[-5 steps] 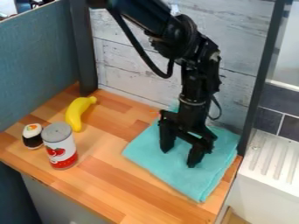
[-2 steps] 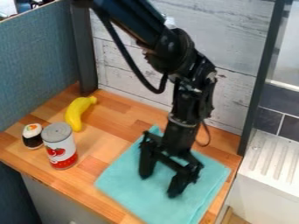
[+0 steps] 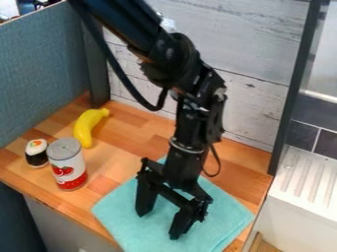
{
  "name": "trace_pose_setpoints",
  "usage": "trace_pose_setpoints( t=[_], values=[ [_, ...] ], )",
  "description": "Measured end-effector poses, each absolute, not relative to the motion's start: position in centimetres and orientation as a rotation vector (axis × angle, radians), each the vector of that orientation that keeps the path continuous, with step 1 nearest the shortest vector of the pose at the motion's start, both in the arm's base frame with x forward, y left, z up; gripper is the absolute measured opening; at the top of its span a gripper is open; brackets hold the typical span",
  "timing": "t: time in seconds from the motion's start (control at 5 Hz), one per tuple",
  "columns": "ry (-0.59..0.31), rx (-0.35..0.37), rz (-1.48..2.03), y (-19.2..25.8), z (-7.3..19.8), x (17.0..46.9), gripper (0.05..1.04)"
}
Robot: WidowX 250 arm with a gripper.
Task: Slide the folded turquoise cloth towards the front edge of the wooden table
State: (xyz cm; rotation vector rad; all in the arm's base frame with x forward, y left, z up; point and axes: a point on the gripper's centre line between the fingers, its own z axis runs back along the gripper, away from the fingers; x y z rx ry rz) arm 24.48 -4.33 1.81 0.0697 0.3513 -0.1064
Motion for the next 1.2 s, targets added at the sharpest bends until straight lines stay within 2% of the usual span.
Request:
trace_pose_setpoints(
  t=[0.2,0.6,1.0,1.2],
  values=[
    [0.307,0.048,-0.102,-3.9,2.5,25.1,1.001],
    [0.172,0.063,-0.097,-3.7,7.8,26.4,1.000],
    [0.165,0.046,-0.093,-0.8,12.9,24.4,1.001],
    [0.163,0.038,-0.051,1.1,13.4,23.2,1.001]
  ],
)
